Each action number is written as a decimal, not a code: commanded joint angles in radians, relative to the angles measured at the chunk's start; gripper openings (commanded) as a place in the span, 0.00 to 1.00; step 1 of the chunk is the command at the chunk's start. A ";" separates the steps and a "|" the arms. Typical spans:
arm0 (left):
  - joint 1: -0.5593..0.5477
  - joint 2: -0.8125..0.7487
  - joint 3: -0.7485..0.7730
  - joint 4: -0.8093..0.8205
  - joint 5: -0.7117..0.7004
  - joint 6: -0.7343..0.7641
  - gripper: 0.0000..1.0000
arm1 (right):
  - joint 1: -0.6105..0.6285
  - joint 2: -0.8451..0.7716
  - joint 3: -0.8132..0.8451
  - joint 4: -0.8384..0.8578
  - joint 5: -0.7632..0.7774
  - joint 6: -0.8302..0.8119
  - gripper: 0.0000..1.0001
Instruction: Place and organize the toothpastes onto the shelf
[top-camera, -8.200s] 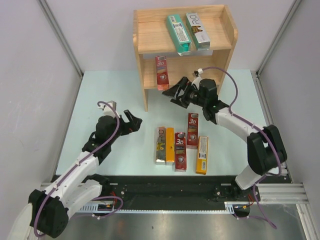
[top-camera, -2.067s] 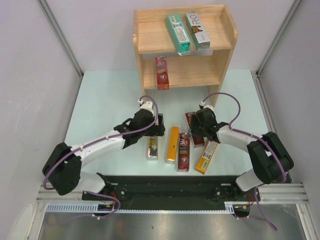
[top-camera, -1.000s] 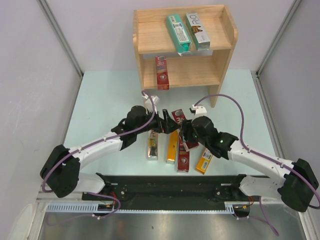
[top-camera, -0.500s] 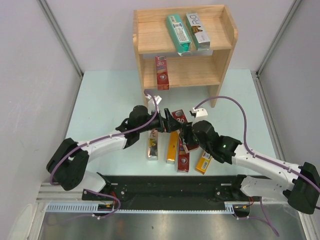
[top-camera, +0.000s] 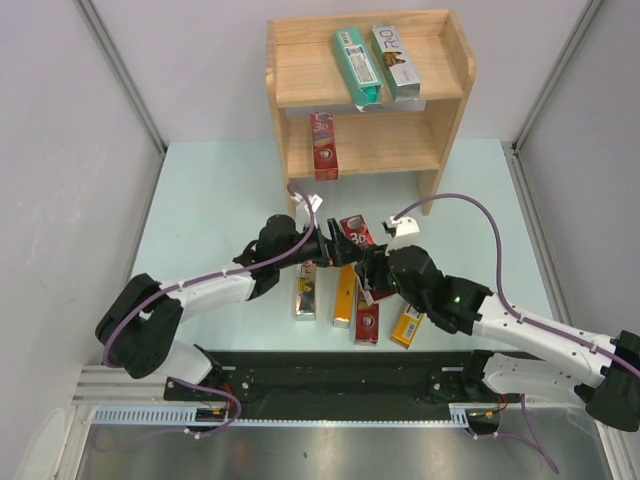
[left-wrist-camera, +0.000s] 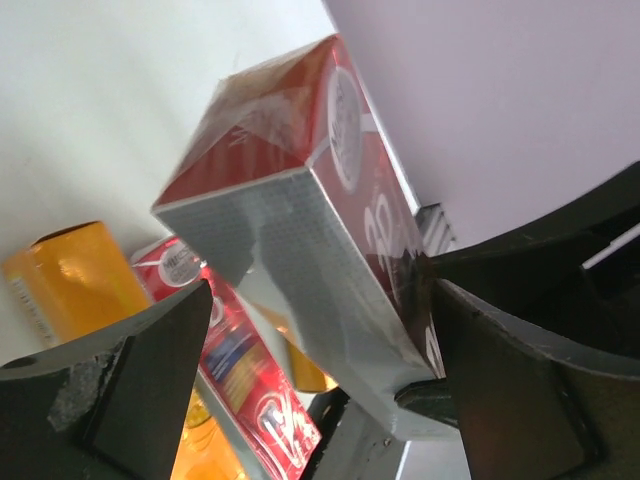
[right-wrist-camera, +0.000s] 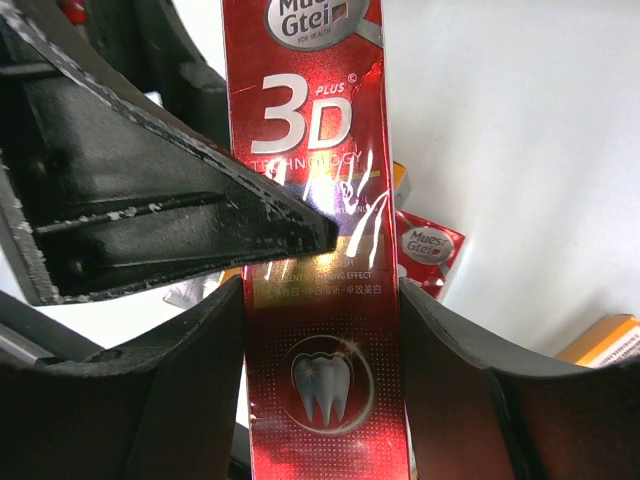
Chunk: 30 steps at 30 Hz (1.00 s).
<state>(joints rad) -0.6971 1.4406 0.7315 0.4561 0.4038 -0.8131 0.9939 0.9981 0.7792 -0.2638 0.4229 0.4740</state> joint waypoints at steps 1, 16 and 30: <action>-0.002 0.033 -0.063 0.266 0.075 -0.121 0.94 | 0.020 -0.013 0.057 0.101 0.014 0.009 0.38; 0.030 0.034 -0.139 0.521 0.112 -0.227 0.54 | 0.031 0.050 0.057 0.140 -0.047 0.012 0.57; 0.192 -0.055 -0.155 0.553 0.262 -0.245 0.52 | -0.225 0.024 0.010 0.199 -0.494 0.090 0.83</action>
<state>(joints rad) -0.5377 1.4448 0.5621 0.9199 0.5774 -1.0500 0.9031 1.0451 0.7902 -0.1635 0.2249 0.5091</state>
